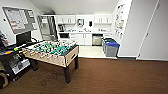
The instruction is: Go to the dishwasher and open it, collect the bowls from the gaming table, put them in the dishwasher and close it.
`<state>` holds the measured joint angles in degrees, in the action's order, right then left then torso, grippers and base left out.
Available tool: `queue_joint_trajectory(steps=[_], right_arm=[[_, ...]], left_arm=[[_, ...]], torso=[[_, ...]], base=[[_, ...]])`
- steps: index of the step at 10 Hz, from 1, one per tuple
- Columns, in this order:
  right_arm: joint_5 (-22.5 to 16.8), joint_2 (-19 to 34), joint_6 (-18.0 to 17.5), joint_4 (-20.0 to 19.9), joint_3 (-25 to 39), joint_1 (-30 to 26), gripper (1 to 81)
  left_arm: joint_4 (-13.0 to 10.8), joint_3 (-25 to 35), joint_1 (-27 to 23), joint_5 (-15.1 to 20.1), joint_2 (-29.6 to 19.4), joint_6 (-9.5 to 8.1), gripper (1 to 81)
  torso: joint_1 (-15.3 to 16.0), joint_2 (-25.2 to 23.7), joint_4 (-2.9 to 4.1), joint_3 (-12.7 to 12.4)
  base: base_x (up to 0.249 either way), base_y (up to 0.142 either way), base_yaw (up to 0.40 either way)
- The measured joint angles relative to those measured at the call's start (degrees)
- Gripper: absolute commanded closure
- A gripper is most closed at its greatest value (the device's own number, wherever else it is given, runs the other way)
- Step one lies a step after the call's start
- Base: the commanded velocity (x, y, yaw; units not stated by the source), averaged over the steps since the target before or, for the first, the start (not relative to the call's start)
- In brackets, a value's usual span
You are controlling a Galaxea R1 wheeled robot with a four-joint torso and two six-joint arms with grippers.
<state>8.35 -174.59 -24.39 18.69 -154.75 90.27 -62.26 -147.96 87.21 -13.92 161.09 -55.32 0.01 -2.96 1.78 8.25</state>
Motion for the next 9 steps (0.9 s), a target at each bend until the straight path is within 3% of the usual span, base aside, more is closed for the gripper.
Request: queue_joint_trajectory(steps=[9], right_arm=[[0.0,0.0,0.0,0.0,0.0,0.0,81.1]], left_arm=[[-0.1,0.0,-0.1,0.0,0.0,0.00,81.1]], torso=[[0.0,0.0,0.00,0.0]], base=[[0.122,0.000,0.000]])
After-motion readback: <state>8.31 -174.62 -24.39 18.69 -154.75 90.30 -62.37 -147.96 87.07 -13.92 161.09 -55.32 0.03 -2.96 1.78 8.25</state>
